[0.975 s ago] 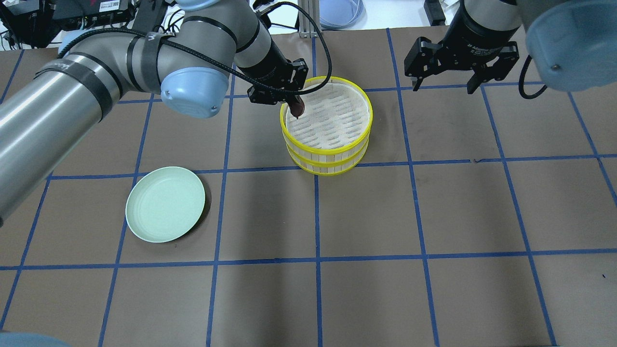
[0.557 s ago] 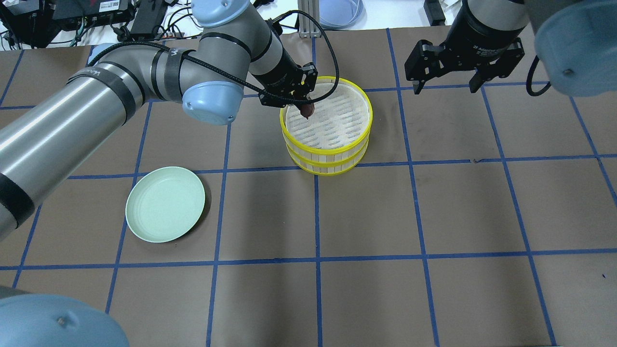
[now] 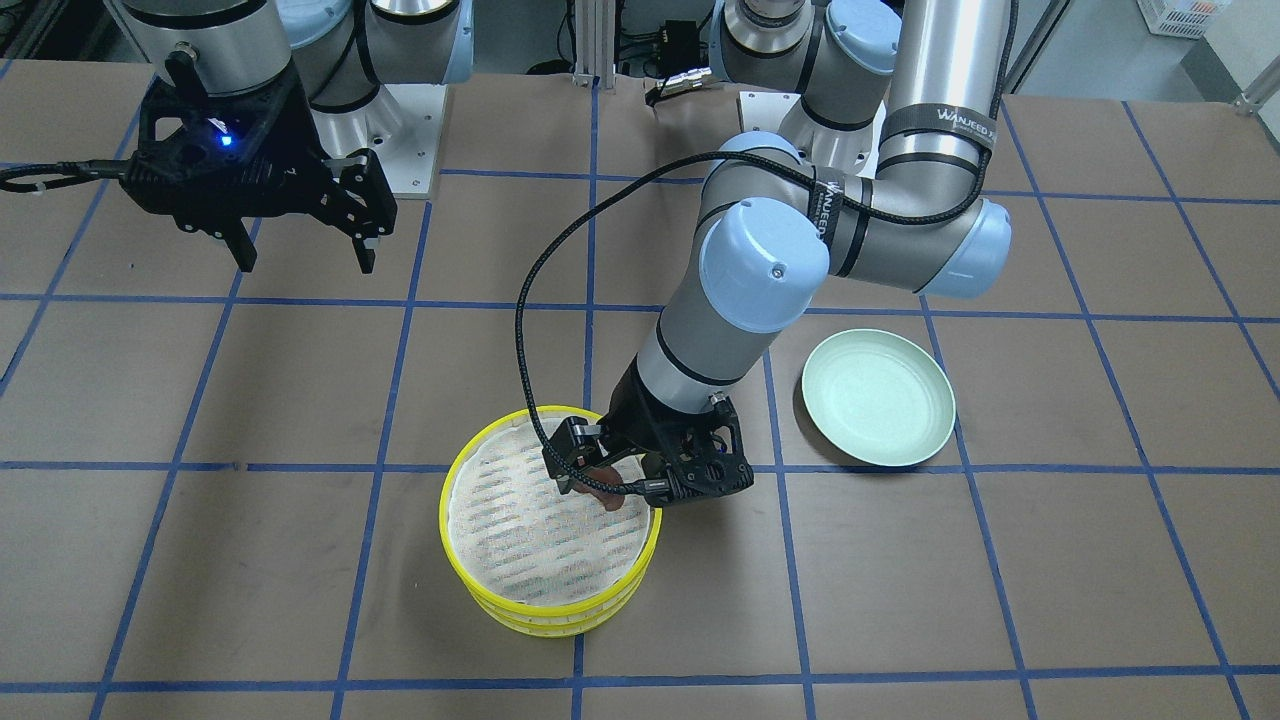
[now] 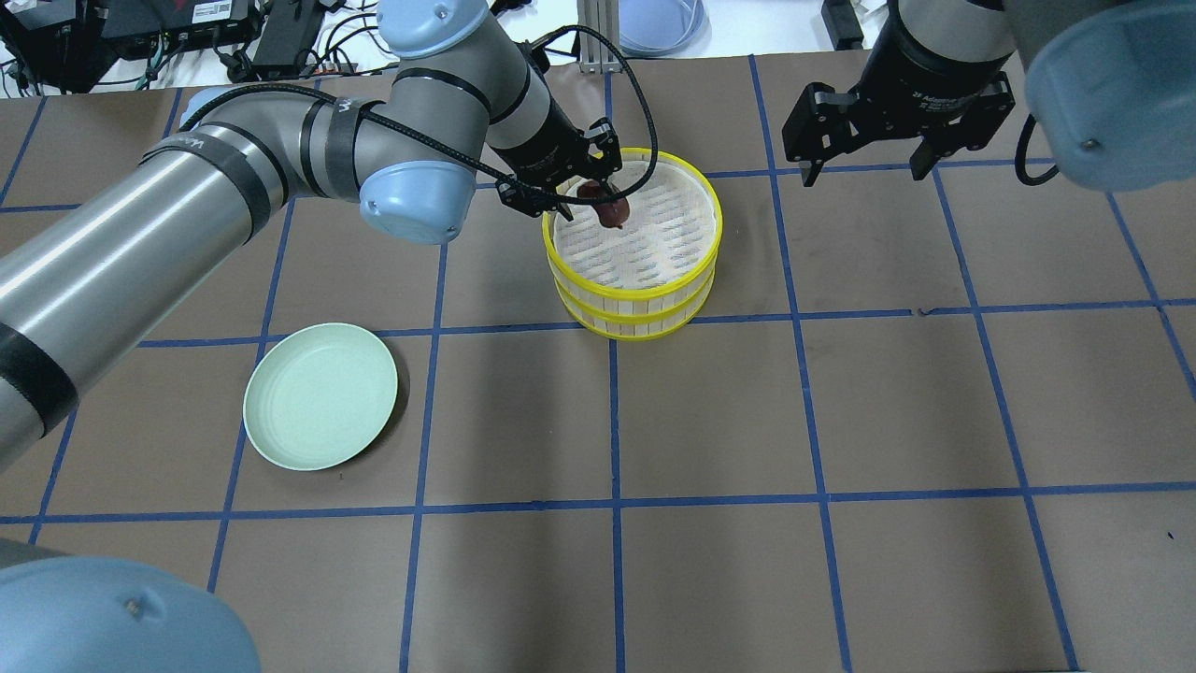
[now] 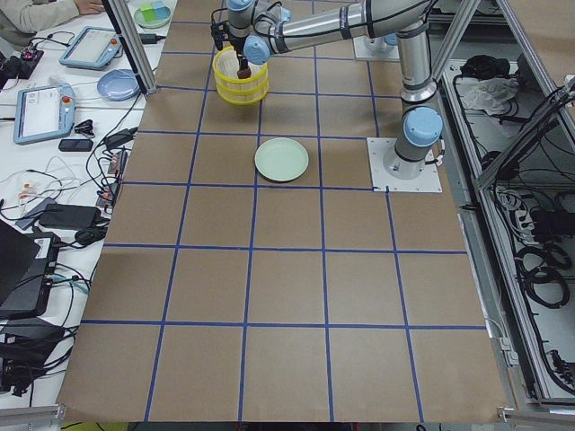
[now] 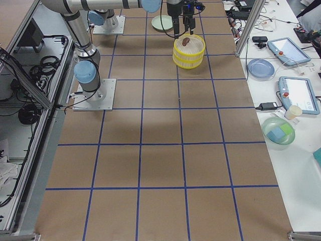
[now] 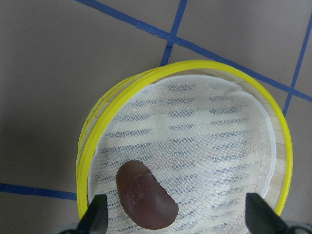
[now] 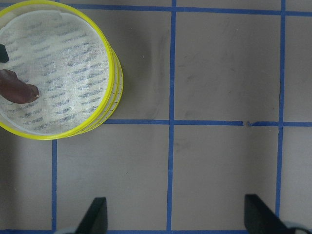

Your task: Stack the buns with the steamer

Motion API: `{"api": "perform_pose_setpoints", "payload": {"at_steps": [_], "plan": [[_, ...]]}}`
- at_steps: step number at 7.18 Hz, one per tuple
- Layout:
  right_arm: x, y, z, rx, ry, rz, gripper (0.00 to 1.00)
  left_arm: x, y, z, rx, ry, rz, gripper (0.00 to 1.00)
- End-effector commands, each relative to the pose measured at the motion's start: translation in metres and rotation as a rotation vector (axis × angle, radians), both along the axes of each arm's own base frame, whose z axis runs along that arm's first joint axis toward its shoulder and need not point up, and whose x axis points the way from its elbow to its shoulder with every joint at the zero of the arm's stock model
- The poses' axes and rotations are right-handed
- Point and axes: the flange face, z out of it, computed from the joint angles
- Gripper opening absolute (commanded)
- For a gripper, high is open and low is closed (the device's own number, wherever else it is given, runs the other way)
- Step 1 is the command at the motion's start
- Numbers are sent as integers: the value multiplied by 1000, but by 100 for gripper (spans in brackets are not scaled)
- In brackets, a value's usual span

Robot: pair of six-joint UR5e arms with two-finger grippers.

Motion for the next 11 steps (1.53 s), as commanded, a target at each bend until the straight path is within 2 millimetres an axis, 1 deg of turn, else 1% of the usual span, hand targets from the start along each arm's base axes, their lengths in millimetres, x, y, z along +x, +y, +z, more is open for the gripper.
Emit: {"api": "perform_pose_setpoints", "payload": {"at_steps": [1, 2, 3, 4, 5, 6, 7, 8, 9, 10, 11], "plan": [[3, 2, -3, 24, -15, -16, 99, 14, 1, 22, -40, -62, 19, 100], [2, 4, -2, 26, -10, -15, 99, 47, -5, 34, -61, -175, 56, 100], [3, 1, -3, 17, -9, -8, 99, 95, -9, 52, -56, -218, -9, 100], [1, -1, -6, 17, 6, -3, 99, 144, -6, 71, -47, -280, -86, 100], [2, -1, -7, 20, -1, -13, 99, 180, 4, 80, 10, -442, -152, 100], [1, 1, -12, 38, 2, -20, 99, 189, 16, 83, 79, -509, -188, 100], [1, 2, -8, 25, 7, -14, 99, 188, 28, 93, 104, -496, -196, 100], [1, 2, -7, 18, 6, -14, 99, 175, 36, 105, 76, -392, -205, 100], [2, 2, -7, 21, -11, -18, 99, 168, 48, 128, 31, -314, -213, 100], [2, 2, -7, 20, -14, -18, 99, 169, 59, 138, 39, -316, -212, 100], [3, 2, -8, 23, -12, -17, 99, 167, 63, 136, 46, -303, -216, 100]]}}
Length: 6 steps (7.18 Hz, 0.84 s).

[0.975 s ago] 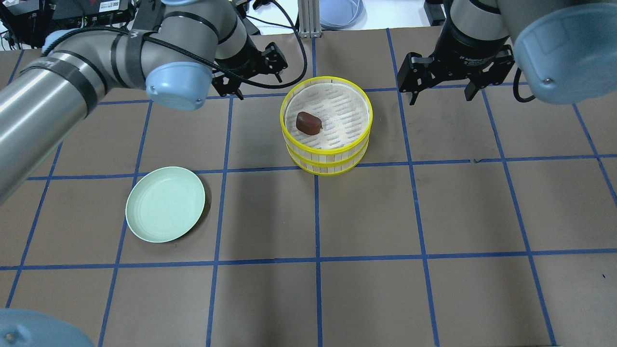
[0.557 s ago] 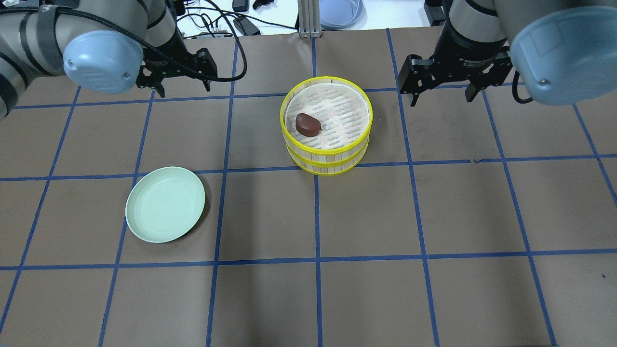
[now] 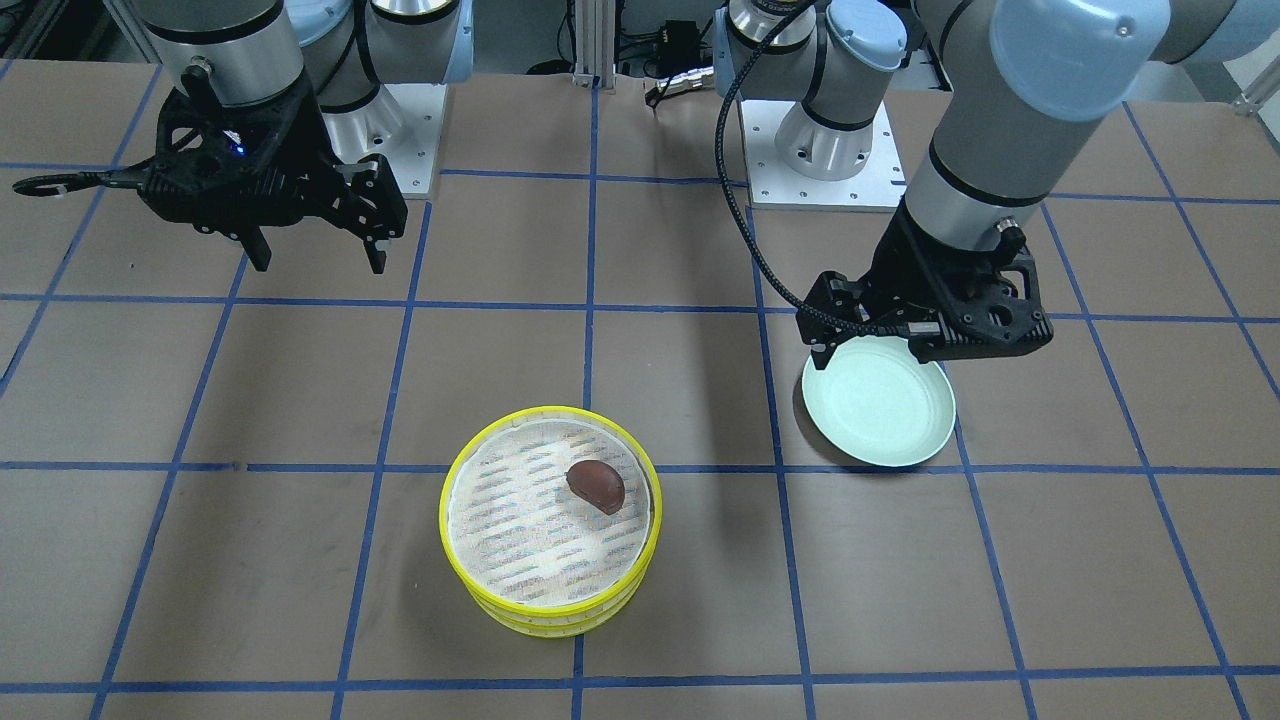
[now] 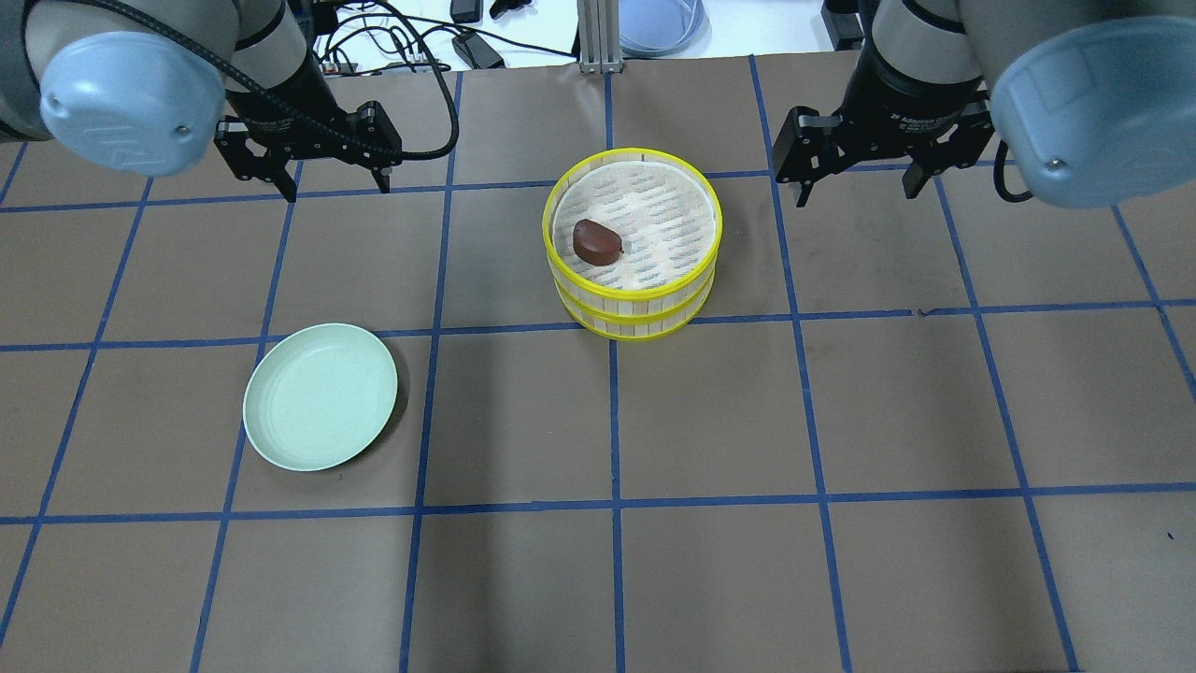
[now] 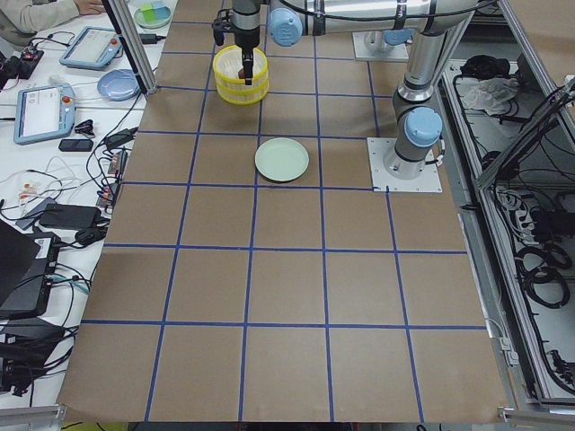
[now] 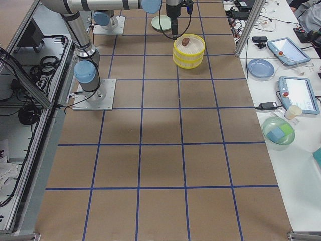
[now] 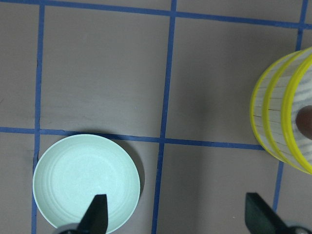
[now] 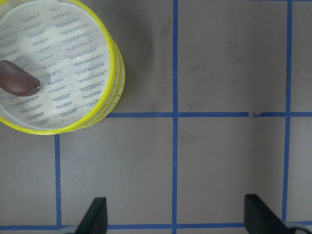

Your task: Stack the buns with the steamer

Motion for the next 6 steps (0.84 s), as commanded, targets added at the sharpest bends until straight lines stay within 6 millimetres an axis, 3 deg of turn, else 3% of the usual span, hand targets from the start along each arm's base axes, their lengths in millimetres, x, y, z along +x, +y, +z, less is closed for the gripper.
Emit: {"api": "perform_pose_setpoints", "payload": {"at_steps": [1, 6], "plan": [[1, -1, -2, 3, -1, 1, 99, -1, 17, 3, 42, 23, -3, 100], [0, 1, 1, -3, 7, 0, 99, 2, 28, 14, 37, 4, -37, 100]]}}
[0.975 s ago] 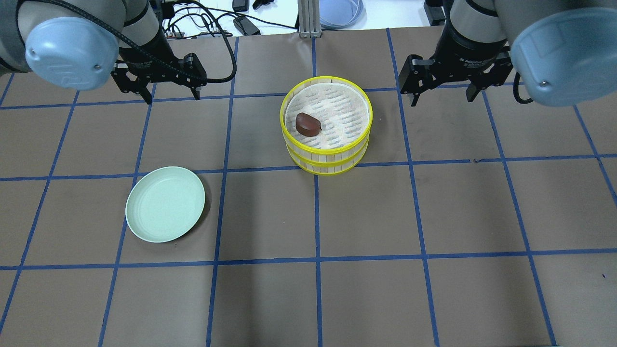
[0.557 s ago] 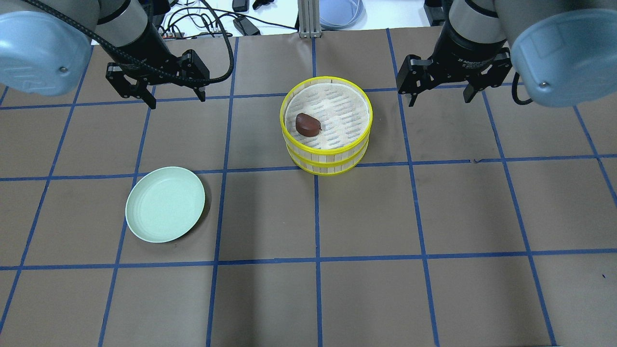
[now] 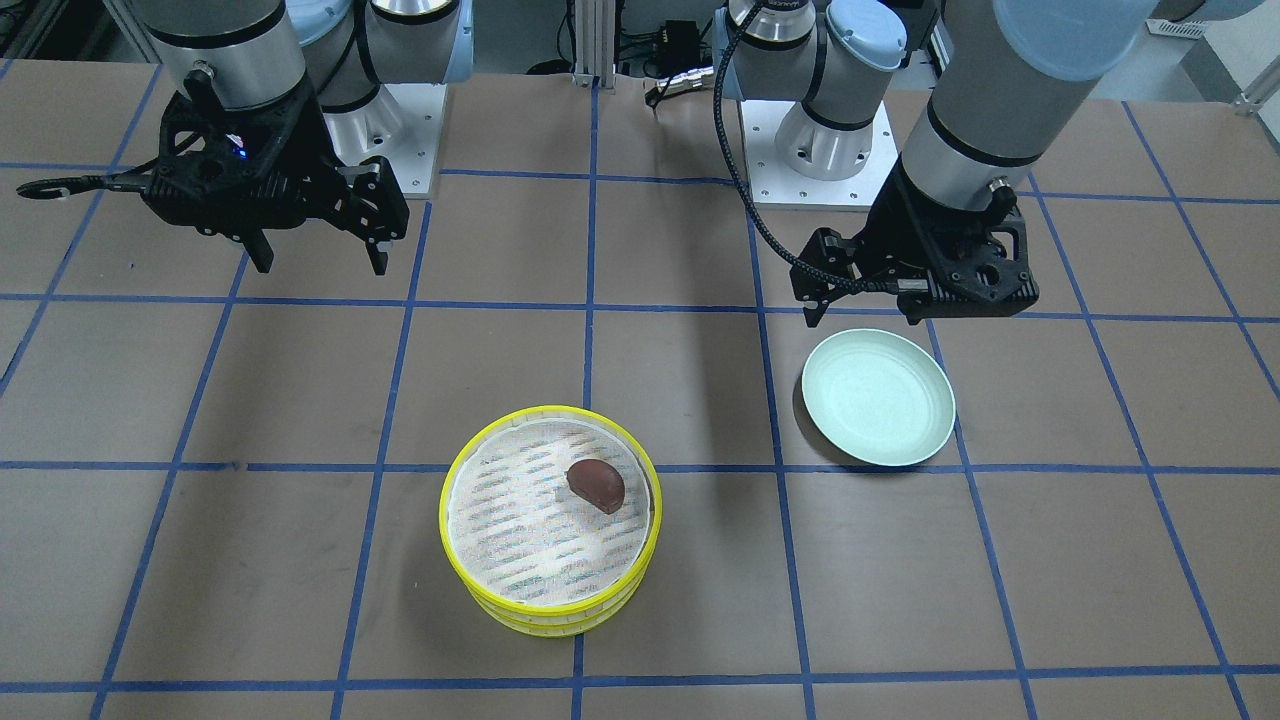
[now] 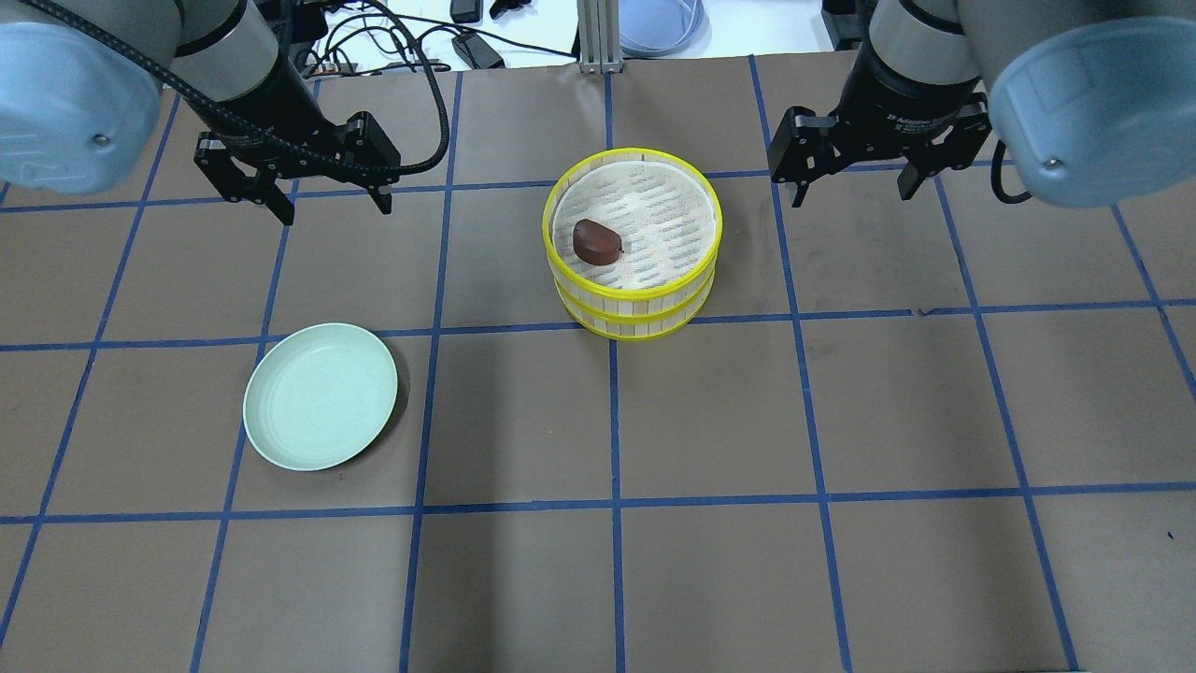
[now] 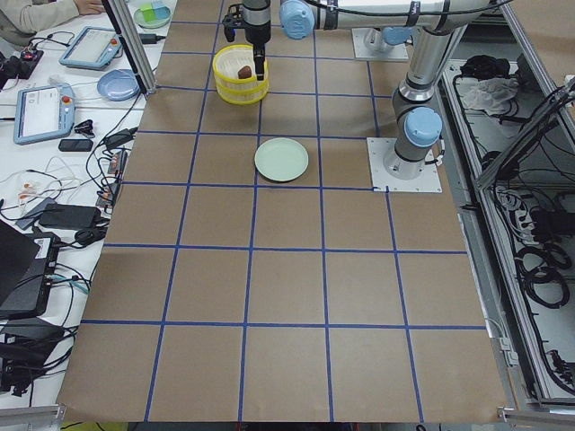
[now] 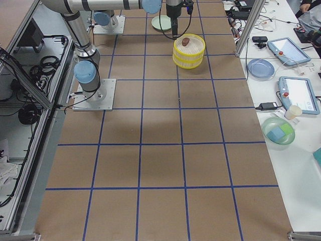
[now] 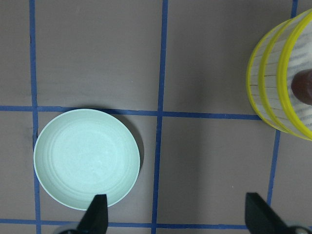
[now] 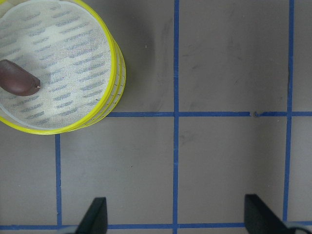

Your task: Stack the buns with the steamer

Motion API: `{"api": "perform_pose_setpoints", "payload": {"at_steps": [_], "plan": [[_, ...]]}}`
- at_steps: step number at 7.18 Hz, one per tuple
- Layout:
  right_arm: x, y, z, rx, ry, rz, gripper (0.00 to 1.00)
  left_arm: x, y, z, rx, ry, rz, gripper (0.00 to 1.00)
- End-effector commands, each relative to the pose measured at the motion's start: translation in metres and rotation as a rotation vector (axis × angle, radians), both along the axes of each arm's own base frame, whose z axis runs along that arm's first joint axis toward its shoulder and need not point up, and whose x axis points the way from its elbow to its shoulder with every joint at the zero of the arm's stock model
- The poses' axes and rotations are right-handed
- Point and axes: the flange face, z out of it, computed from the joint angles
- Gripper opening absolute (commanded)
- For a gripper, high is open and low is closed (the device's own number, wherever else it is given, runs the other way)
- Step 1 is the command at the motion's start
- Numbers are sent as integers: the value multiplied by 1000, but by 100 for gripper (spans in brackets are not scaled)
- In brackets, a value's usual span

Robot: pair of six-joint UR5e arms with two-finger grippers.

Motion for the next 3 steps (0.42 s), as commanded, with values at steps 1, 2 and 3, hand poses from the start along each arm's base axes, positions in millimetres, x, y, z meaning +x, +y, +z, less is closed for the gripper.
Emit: {"api": "perform_pose_setpoints", "payload": {"at_steps": [1, 2, 3], "plan": [[-1, 2, 2, -4, 6, 1, 99, 4, 2, 7, -20, -3, 5, 100], [-1, 2, 2, -2, -1, -1, 99, 17, -1, 9, -26, 0, 30, 100], [0, 1, 1, 0, -3, 2, 99, 22, 1, 12, -31, -4, 40, 100]]}}
